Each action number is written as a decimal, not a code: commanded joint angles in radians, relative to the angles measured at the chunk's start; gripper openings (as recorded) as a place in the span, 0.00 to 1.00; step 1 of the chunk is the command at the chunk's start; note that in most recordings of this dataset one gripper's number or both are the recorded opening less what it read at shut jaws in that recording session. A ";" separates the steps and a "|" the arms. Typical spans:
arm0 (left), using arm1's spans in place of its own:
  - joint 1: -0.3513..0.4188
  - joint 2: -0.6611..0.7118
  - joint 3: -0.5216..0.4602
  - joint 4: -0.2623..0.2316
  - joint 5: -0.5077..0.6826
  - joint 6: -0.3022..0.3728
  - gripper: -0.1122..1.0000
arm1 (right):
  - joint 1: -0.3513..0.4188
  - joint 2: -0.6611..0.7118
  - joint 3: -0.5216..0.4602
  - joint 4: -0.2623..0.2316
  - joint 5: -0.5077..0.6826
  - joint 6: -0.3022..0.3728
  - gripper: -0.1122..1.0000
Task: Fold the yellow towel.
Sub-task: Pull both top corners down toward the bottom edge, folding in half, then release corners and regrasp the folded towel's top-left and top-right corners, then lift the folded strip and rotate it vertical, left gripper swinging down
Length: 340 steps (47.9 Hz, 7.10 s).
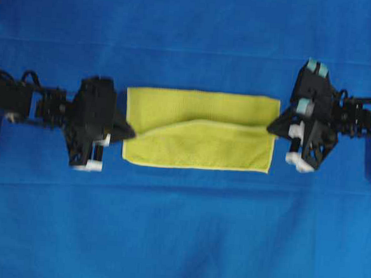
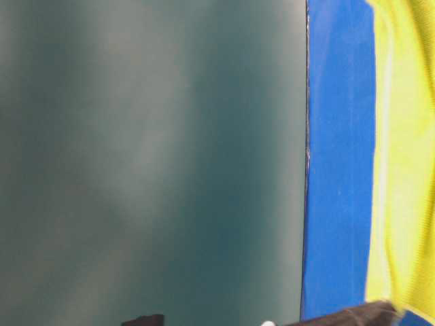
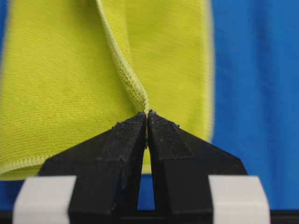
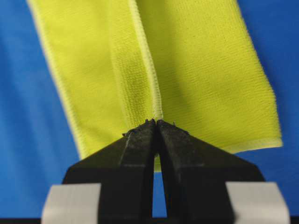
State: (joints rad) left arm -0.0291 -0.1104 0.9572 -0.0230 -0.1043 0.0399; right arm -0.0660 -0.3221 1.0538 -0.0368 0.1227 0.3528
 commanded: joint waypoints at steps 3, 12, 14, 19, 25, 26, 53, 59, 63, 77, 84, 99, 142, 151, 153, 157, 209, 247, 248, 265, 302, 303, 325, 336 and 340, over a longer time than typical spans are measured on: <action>-0.012 0.018 -0.008 -0.002 -0.008 -0.020 0.11 | 0.031 0.012 -0.005 0.002 -0.009 0.021 0.13; -0.018 0.041 0.009 -0.003 -0.009 -0.043 0.11 | 0.044 0.021 0.009 0.003 -0.011 0.034 0.13; -0.018 0.040 0.012 -0.002 -0.014 -0.044 0.11 | 0.043 0.023 0.014 0.002 -0.012 0.041 0.13; -0.023 0.037 0.020 -0.002 -0.041 -0.044 0.11 | 0.044 0.021 0.018 0.002 -0.023 0.052 0.13; -0.032 0.032 0.029 -0.003 -0.054 -0.044 0.12 | 0.066 0.021 0.023 0.003 -0.029 0.064 0.13; -0.035 0.032 0.031 -0.002 -0.052 -0.044 0.12 | 0.074 0.021 0.023 0.003 -0.031 0.067 0.13; -0.044 -0.034 0.035 -0.002 -0.029 -0.021 0.62 | 0.143 0.000 0.003 -0.017 -0.066 0.101 0.67; 0.014 -0.058 0.020 -0.002 -0.031 -0.009 0.62 | 0.075 -0.017 -0.002 -0.055 -0.066 0.100 0.67; 0.063 -0.051 0.008 -0.002 -0.031 0.012 0.62 | -0.008 -0.014 -0.002 -0.078 -0.063 0.100 0.67; 0.183 0.015 -0.046 -0.002 -0.032 0.080 0.62 | -0.183 0.035 -0.020 -0.181 -0.029 0.098 0.67; 0.230 0.074 -0.064 -0.002 -0.037 0.092 0.62 | -0.212 0.095 -0.037 -0.201 -0.029 0.100 0.67; 0.295 0.190 -0.064 -0.002 -0.052 0.095 0.61 | -0.229 0.232 -0.049 -0.209 -0.034 0.100 0.67; 0.250 0.144 -0.112 -0.002 0.158 0.083 0.13 | -0.193 0.164 -0.066 -0.206 0.055 0.110 0.12; 0.212 0.000 -0.163 -0.002 0.316 0.078 0.13 | -0.193 0.023 -0.118 -0.206 0.207 0.109 0.12; 0.202 -0.032 -0.172 -0.002 0.345 0.078 0.13 | -0.192 -0.009 -0.127 -0.207 0.233 0.109 0.12; 0.186 -0.095 -0.186 -0.002 0.393 0.077 0.13 | -0.186 -0.084 -0.147 -0.207 0.282 0.107 0.12; -0.114 -0.094 -0.305 -0.002 0.135 0.097 0.13 | -0.408 0.017 -0.350 -0.331 0.175 0.098 0.12; -0.150 0.175 -0.557 -0.002 0.046 0.104 0.13 | -0.476 0.156 -0.502 -0.425 0.152 0.098 0.12; -0.150 0.184 -0.565 -0.002 0.041 0.104 0.13 | -0.482 0.146 -0.488 -0.426 0.152 0.100 0.12; -0.147 0.396 -0.805 -0.002 0.014 0.189 0.13 | -0.545 -0.092 -0.249 -0.425 0.178 0.106 0.12; -0.161 0.268 -0.422 -0.002 -0.167 0.094 0.13 | -0.448 0.337 -0.495 -0.428 -0.038 0.084 0.12; -0.161 0.267 -0.416 -0.002 -0.169 0.094 0.13 | -0.446 0.345 -0.502 -0.428 -0.037 0.083 0.12; -0.150 0.264 -0.407 -0.002 -0.155 0.091 0.13 | -0.434 0.373 -0.518 -0.440 -0.041 0.060 0.13; -0.132 0.259 -0.403 -0.002 -0.143 0.089 0.13 | -0.433 0.376 -0.518 -0.445 -0.051 0.054 0.36; -0.123 0.252 -0.396 -0.005 -0.138 0.081 0.20 | -0.433 0.376 -0.517 -0.453 -0.057 0.054 0.58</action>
State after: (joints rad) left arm -0.1503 0.1887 0.5645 -0.0276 -0.2424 0.1273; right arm -0.4924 0.0660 0.5568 -0.4817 0.0782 0.4080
